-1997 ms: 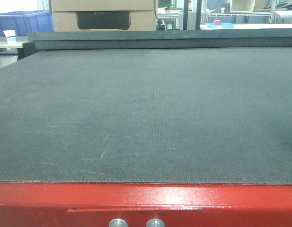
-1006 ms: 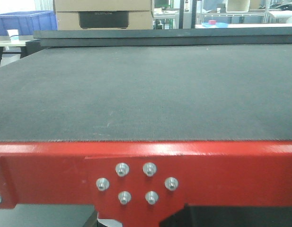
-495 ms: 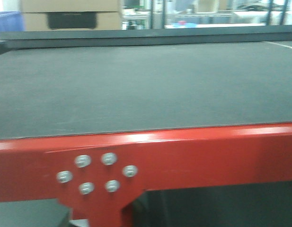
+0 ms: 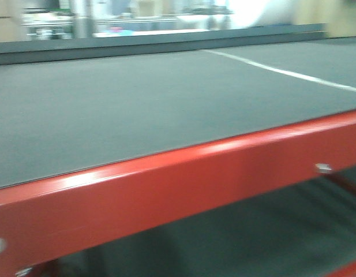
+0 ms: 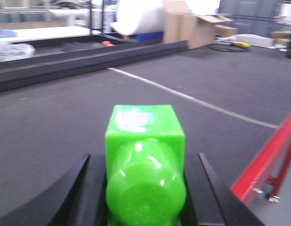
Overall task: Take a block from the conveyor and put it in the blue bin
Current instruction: 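Drive the base away from the conveyor holding both blocks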
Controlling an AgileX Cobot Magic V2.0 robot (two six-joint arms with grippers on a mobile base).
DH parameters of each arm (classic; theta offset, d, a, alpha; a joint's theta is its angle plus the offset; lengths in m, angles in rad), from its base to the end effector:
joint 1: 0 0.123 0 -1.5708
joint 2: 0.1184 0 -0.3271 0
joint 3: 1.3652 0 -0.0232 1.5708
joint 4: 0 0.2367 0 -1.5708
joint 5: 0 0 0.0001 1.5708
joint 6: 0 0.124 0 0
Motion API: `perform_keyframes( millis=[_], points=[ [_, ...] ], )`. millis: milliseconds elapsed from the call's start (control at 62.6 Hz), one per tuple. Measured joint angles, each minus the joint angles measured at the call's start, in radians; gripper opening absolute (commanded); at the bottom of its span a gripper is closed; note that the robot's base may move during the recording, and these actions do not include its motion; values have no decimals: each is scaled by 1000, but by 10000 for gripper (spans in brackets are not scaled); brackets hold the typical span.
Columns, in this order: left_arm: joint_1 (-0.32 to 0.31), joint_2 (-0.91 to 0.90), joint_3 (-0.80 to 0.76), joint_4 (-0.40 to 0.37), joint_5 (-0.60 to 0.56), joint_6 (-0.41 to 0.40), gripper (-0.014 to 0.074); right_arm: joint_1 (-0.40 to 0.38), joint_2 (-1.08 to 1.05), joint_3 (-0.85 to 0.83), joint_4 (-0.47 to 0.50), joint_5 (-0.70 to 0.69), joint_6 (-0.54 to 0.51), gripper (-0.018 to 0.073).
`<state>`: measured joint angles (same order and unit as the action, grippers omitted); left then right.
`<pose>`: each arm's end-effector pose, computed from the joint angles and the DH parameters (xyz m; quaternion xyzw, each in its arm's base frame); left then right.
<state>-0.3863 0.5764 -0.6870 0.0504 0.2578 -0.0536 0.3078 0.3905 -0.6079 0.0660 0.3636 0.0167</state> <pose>0.0932 -0.0362 0.3942 0.1337 0.7155 -0.1287 0.6735 0.0534 0.0200 0.3682 -0.0912 0.7217 0.1400 0.6718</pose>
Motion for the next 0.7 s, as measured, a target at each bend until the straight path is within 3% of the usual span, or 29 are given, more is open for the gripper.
perform_keyframes(
  millis=[703],
  points=[
    [0, 0, 0, 0, 0, 0, -111, 0, 0, 0, 0, 1, 0, -151]
  ],
)
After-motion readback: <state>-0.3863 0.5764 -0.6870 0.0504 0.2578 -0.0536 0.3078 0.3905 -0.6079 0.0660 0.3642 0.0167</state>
